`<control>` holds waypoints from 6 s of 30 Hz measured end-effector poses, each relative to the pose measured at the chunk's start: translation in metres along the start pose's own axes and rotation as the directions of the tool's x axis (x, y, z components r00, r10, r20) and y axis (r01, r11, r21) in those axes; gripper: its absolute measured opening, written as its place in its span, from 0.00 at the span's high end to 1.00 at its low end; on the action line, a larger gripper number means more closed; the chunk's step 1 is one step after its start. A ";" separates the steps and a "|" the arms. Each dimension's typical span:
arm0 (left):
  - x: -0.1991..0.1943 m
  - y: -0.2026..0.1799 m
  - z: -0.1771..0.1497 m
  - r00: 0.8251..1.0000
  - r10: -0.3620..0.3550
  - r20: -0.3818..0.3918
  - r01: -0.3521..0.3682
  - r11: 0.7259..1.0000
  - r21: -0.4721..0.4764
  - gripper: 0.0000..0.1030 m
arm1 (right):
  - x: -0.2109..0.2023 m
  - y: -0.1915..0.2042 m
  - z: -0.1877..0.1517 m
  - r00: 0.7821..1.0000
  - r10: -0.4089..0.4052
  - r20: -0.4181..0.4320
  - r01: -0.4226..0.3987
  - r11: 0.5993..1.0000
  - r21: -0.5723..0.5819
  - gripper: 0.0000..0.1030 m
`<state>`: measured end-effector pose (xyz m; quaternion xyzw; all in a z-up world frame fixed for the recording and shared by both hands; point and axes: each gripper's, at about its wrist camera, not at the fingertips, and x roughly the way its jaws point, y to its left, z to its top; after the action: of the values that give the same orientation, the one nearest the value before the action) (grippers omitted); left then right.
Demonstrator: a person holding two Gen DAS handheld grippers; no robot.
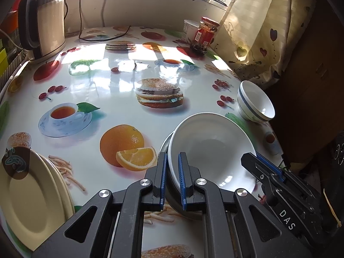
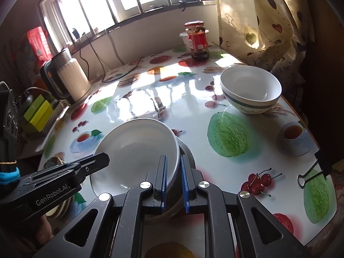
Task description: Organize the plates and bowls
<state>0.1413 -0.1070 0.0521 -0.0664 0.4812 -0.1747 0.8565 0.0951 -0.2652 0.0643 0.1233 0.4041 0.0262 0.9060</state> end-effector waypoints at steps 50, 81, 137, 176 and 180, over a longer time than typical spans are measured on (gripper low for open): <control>-0.006 -0.049 0.039 0.997 -0.014 0.082 0.004 0.993 0.120 0.68 | -0.025 -0.037 0.035 0.992 -0.087 0.097 0.083 0.996 0.044 0.62; 0.071 -0.137 0.091 0.998 -0.057 -0.002 0.057 0.989 0.135 0.67 | -0.001 -0.147 0.086 0.967 -0.232 0.104 0.220 0.968 0.122 0.58; 0.122 -0.159 0.096 0.997 0.010 -0.073 0.001 0.988 0.152 0.88 | 0.045 -0.163 0.101 0.981 -0.186 0.046 0.181 0.979 0.098 0.90; 0.090 -0.160 0.086 1.000 -0.008 -0.017 0.011 0.983 0.181 0.88 | 0.012 -0.151 0.089 0.978 -0.185 0.097 0.172 0.977 0.122 0.91; 0.085 -0.159 0.085 1.000 -0.009 -0.010 0.011 0.983 0.185 0.88 | 0.008 -0.148 0.088 0.977 -0.186 0.103 0.173 0.977 0.122 0.91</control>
<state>0.2160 -0.2902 0.0739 0.0120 0.4662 -0.2233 0.8559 0.1577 -0.4251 0.0786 0.1384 0.3621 -0.0855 0.9178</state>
